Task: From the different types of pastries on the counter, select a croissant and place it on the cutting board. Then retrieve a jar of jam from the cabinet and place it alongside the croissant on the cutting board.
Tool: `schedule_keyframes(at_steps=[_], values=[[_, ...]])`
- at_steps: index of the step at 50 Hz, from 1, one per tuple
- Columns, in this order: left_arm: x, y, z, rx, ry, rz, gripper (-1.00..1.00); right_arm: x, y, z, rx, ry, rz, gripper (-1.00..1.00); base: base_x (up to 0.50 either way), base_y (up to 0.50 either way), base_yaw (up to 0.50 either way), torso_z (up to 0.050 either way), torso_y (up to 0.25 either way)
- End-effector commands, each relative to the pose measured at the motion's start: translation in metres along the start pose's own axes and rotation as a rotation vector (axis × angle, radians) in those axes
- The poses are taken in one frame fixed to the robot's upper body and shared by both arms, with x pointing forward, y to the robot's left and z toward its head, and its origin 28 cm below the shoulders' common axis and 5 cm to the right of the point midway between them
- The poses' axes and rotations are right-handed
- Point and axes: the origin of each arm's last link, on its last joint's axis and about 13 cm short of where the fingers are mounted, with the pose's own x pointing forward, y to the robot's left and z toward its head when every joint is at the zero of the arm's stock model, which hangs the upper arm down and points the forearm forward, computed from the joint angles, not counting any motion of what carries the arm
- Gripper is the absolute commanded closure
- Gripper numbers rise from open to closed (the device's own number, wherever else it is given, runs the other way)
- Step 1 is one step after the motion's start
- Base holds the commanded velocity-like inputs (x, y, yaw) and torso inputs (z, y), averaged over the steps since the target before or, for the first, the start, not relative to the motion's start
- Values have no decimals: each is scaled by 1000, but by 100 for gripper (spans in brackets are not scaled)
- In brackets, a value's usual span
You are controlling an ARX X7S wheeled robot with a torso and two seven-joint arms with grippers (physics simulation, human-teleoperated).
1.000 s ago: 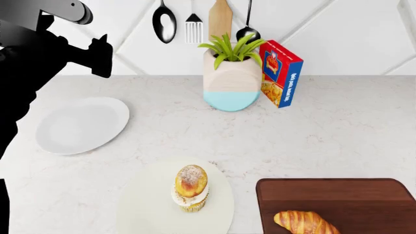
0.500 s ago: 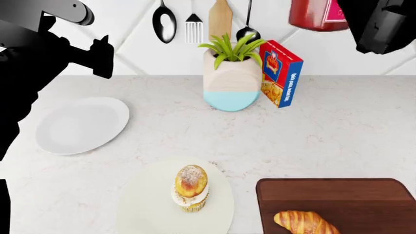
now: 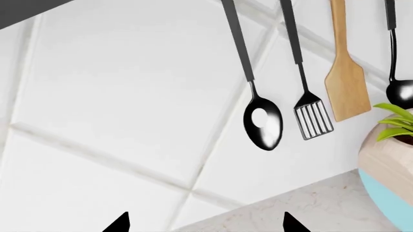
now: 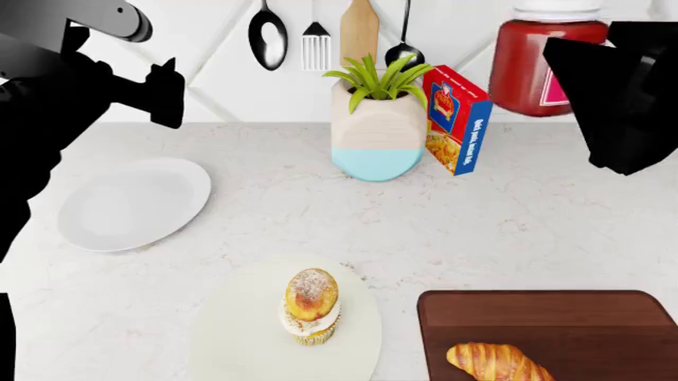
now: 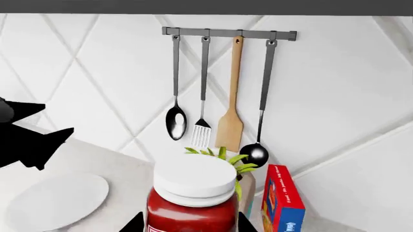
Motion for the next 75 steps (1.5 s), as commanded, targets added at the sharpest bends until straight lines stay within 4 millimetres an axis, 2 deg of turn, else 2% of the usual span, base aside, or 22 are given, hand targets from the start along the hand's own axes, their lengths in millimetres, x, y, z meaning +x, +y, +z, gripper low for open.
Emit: schedule_keyframes(at_steps=[1,16,21,23,27,38,54,75], values=[[-1,1,-1,-2,3,7,-100,-19,-11,-23,22,24,62,100,0,0,0,0,0],[-2,4,-2,-3,5,17,-100,-45,-31,-46,45,65,1,100,0,0,0,1,1],[-3,4,-1,-3,3,18,-100,-52,-29,-53,29,83,15,100,0,0,0,0,0],[-3,4,-2,-4,4,19,-100,-64,-23,-66,18,110,22,100,0,0,0,0,0],[-3,4,-2,-5,4,18,-100,-74,-20,-77,7,131,26,100,0,0,0,0,3],[-3,4,-2,-4,4,19,-100,-91,-16,-84,3,135,22,100,0,0,0,0,0],[-2,3,-3,-4,6,18,-100,-97,-20,-100,10,192,-9,100,0,0,0,1,1],[-3,4,-2,-6,5,20,-100,-90,-27,-129,51,273,-94,100,0,0,0,0,0]])
